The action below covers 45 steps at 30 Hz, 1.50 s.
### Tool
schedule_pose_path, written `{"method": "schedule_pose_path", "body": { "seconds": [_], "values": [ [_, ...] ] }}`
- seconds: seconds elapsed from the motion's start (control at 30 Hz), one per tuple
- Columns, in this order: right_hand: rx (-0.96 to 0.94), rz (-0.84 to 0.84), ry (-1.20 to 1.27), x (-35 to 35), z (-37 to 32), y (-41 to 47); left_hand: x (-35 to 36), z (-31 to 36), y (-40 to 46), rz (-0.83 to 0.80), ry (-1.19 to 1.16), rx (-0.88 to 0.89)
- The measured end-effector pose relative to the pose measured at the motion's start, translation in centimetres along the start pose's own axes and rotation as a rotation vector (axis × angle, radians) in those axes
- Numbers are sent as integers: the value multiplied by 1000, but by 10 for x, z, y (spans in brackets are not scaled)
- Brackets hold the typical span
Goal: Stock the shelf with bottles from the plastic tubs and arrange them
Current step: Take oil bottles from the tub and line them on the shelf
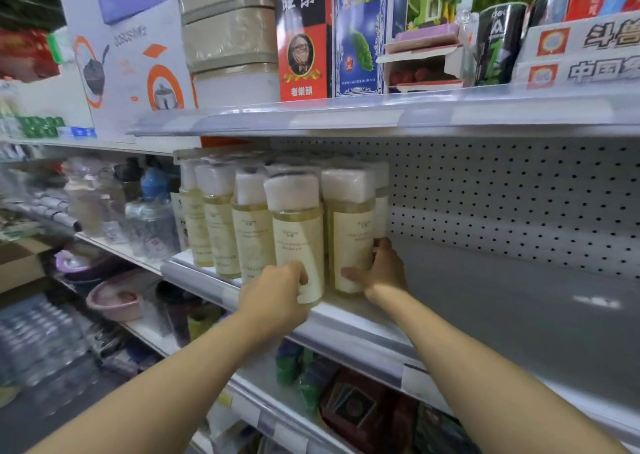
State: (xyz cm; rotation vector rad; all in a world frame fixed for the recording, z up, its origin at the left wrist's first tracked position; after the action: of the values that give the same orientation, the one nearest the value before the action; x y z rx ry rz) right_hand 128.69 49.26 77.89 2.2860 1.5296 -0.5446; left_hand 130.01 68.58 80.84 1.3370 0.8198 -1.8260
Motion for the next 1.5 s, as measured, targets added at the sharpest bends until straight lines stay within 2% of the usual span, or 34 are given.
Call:
{"method": "schedule_pose_path", "body": {
  "seconds": [0.2,0.67,0.77,0.93,1.33,1.5],
  "values": [
    [22,-13,6,9,12,7,2,-20,-3,-3,45,-33],
    [58,192,-98,15,4,30,3,-38,10,25,39,-68],
    [81,181,-143,15,1,35,2,-41,12,27,38,-68],
    [36,45,-51,14,11,42,1,-43,15,6,43,-77],
    [82,141,-49,13,14,53,8,-42,21,-15,64,-88],
    [98,130,-54,6,16,62,5,-44,20,-13,76,-102]
  ]
}}
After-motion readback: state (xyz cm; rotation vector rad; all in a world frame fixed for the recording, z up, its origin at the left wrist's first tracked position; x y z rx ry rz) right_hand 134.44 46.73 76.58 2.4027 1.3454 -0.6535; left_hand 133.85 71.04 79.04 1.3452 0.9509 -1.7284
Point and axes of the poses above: each hand's wrist, its own y-axis towards the middle knuckle, its own x-axis out of the palm, z = x × y, the point moved 7 cm from there along y, towards the middle knuckle, and after that the axes turned 15 degrees about -z, right-handed, at the moved point
